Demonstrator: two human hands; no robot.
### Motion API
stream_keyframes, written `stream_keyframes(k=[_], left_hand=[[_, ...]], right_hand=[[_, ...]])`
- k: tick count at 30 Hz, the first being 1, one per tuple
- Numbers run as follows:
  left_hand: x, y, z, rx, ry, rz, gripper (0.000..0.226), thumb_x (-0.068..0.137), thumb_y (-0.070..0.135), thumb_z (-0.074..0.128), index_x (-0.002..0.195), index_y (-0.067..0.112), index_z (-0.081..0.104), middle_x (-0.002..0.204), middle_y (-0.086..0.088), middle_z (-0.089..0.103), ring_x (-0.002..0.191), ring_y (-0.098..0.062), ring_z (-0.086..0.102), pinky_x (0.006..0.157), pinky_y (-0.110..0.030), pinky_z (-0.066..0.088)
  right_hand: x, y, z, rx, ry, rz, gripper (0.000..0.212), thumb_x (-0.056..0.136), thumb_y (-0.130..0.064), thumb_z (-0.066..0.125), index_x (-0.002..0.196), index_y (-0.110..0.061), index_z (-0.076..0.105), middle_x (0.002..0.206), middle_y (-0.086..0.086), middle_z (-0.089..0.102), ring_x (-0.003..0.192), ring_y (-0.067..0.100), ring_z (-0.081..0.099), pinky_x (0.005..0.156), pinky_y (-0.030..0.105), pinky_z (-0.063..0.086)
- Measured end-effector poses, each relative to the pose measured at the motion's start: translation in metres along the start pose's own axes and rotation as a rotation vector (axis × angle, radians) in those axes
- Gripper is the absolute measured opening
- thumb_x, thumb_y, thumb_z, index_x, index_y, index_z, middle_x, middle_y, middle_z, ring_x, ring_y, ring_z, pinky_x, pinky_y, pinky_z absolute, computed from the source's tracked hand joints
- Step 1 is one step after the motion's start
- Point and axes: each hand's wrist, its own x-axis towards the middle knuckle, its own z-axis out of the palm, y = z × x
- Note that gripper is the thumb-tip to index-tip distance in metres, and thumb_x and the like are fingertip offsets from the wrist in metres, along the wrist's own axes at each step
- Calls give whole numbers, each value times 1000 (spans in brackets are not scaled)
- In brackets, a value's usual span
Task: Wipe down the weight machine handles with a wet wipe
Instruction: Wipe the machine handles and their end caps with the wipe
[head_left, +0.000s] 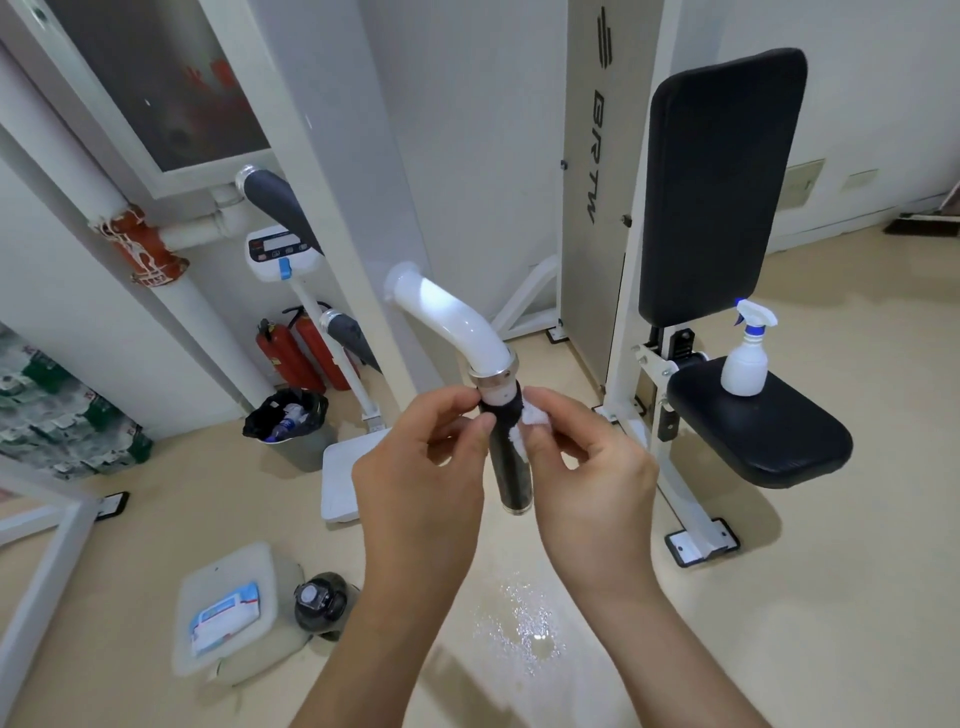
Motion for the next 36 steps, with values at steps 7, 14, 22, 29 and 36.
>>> stream_keyframes(k=[7,14,22,29,36], left_hand=[[2,-2,-2,-34,-43,20,24,83,10,70,82,33,65,81,22,67,79,1,64,71,-7,46],[2,-8,-4,-28,-111,48,29,82,7,69,86,35,63,82,24,67,80,2,64,74,-9,48],[-2,-17,-14,-6,-286,128,52,81,-6,58,110,37,55,109,29,62,109,3,57,94,-17,45],[6,-29,-19,-15,-353,158,58,78,-8,57,108,41,52,112,32,59,110,3,57,93,-21,46],[8,-39,-21,23,-361,207,53,82,9,70,103,54,52,107,35,60,102,2,59,87,-14,45]], right_hand=[[-5,2,0,189,-1,138,20,83,-5,70,85,-25,70,79,-11,73,76,5,69,74,20,52],[-13,-4,9,251,87,80,25,87,-4,66,97,-27,70,101,-3,72,88,-2,67,75,8,49],[-21,-2,16,224,145,98,23,93,-6,60,110,-18,71,111,-7,70,103,3,64,85,15,50],[-23,0,22,130,250,144,33,83,3,67,82,-31,68,85,-11,73,81,6,68,76,16,53],[-20,-9,25,165,220,148,18,74,-7,80,71,-22,69,83,0,65,64,21,64,60,33,54]])
